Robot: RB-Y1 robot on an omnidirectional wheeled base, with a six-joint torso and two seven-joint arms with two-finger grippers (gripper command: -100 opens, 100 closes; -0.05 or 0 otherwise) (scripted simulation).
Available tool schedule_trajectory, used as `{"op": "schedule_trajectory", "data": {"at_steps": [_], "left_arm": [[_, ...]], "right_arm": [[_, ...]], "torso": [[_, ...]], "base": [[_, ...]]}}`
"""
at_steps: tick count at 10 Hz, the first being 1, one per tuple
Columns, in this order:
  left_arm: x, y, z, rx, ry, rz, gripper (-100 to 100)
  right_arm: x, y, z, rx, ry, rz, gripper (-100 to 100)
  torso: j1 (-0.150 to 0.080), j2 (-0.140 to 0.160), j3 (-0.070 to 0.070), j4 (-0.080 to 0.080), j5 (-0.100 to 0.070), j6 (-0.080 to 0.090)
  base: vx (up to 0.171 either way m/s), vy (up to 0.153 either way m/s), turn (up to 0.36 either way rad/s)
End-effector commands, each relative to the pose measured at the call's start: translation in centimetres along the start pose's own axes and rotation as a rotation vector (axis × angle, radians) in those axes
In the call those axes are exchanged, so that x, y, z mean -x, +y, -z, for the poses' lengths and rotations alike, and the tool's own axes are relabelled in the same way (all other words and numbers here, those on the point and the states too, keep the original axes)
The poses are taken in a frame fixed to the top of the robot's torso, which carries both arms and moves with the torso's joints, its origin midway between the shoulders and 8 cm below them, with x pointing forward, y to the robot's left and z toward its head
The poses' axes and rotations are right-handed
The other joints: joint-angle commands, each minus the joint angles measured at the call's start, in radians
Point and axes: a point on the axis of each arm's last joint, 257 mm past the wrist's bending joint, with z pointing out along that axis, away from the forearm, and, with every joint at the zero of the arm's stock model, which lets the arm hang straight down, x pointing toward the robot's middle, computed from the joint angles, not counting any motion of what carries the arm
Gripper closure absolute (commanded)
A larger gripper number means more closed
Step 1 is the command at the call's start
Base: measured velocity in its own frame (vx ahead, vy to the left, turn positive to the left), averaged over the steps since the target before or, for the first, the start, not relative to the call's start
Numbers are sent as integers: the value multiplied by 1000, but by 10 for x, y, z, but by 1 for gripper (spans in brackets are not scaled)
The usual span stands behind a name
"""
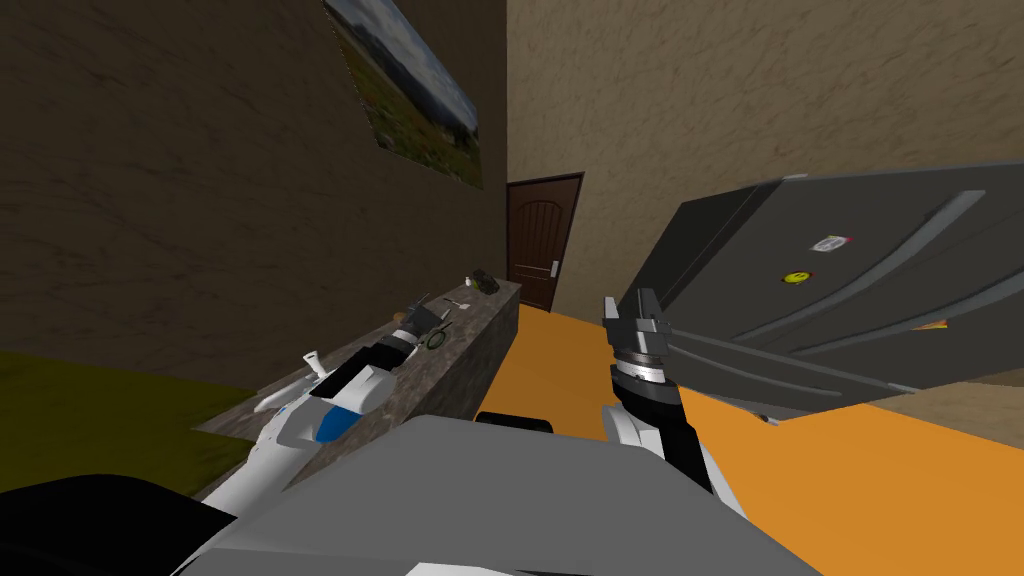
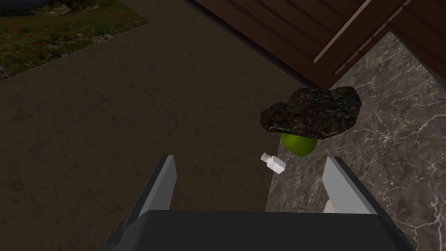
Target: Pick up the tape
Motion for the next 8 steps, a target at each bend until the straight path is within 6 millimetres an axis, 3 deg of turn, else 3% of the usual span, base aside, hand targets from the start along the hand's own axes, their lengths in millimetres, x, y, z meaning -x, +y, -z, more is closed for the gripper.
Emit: {"op": "schedule_trajectory", "data": {"at_steps": [1, 2, 3, 8], "left_arm": [[6, 4, -1, 37, -13, 31, -100], [20, 13, -1, 88, -47, 79, -100], [19, 12, -2, 95, -43, 80, -100], [56, 36, 2, 253, -157, 223, -100]], "right_arm": [[0, 0, 0, 0, 0, 0, 0], [0, 0, 0, 0, 0, 0, 0], [0, 0, 0, 0, 0, 0, 0], [0, 0, 0, 0, 0, 0, 0]], "torso": [[0, 0, 0, 0, 0, 0], [0, 0, 0, 0, 0, 0], [0, 0, 0, 0, 0, 0], [0, 0, 0, 0, 0, 0]], "base": [[39, -23, 32], [43, -25, 67], [34, -26, 31], [42, -23, 52]]}}
